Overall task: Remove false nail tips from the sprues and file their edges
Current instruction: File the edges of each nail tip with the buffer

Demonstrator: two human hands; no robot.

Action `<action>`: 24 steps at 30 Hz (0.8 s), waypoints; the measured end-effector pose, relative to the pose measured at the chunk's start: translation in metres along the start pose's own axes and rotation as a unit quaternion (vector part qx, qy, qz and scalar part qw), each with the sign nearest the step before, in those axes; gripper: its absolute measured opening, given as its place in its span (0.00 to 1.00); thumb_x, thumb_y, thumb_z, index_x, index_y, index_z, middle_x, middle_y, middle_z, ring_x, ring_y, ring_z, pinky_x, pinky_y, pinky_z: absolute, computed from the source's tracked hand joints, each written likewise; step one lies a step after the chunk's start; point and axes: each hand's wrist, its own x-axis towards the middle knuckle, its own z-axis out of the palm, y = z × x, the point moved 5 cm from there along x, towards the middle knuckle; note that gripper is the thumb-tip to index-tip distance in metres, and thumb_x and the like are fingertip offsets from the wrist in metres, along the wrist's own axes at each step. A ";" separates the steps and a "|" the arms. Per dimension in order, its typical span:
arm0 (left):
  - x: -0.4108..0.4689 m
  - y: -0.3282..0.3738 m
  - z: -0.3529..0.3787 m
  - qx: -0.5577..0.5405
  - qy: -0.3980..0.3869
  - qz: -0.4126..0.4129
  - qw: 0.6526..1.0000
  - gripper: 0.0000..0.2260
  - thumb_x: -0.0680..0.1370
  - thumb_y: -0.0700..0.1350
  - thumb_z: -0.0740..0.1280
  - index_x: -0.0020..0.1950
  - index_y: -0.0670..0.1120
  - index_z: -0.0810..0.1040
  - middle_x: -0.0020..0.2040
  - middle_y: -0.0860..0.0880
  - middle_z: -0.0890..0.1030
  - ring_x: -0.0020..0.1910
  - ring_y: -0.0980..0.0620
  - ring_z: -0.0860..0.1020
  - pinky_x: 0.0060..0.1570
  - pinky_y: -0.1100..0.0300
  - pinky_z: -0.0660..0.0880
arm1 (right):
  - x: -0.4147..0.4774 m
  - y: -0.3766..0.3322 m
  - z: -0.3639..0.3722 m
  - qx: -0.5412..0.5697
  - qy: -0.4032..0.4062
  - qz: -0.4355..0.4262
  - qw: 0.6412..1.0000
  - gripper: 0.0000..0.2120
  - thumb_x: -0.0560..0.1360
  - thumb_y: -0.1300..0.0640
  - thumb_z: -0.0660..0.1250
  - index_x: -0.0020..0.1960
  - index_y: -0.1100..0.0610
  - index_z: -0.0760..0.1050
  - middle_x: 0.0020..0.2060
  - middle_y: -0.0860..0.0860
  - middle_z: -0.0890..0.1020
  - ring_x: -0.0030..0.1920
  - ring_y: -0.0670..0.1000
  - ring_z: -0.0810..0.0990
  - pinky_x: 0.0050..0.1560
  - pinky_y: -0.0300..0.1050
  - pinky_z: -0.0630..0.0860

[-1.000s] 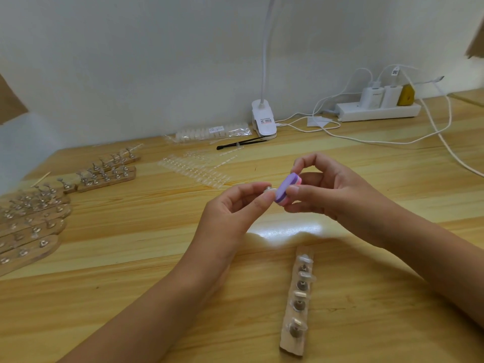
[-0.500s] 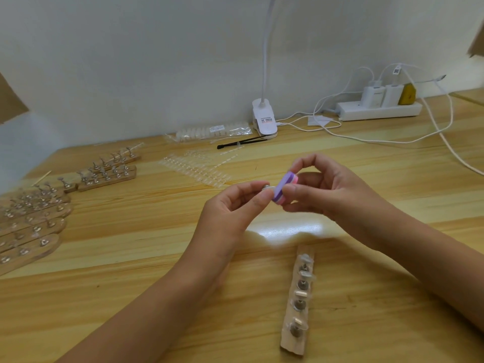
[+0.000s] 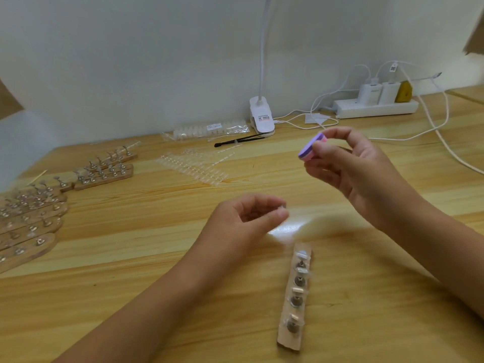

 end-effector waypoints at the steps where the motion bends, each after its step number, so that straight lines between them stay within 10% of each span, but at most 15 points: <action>1: -0.001 -0.001 0.005 0.032 -0.024 0.002 0.999 0.11 0.72 0.54 0.73 0.52 0.54 0.85 0.49 0.58 0.85 0.49 0.62 0.82 0.48 0.73 0.74 | 0.001 -0.001 -0.002 0.003 0.006 0.002 1.000 0.17 0.70 0.55 0.71 0.57 0.55 0.73 0.41 0.53 0.86 0.42 0.48 0.84 0.45 0.37 0.80; 7: -0.001 0.000 0.016 0.127 -0.071 0.011 0.989 0.16 0.69 0.65 0.68 0.49 0.59 0.86 0.55 0.66 0.78 0.49 0.62 0.78 0.48 0.73 0.73 | 0.003 0.007 -0.001 -0.010 0.002 0.031 0.999 0.14 0.73 0.56 0.70 0.57 0.56 0.73 0.43 0.54 0.86 0.41 0.48 0.83 0.43 0.37 0.79; 24: -0.001 -0.001 0.020 0.175 -0.102 -0.004 0.979 0.09 0.74 0.57 0.71 0.51 0.58 0.86 0.57 0.68 0.78 0.57 0.67 0.76 0.60 0.62 0.75 | 0.006 0.013 -0.001 -0.045 -0.022 0.052 0.997 0.17 0.71 0.53 0.71 0.58 0.56 0.74 0.43 0.53 0.85 0.41 0.47 0.83 0.42 0.37 0.79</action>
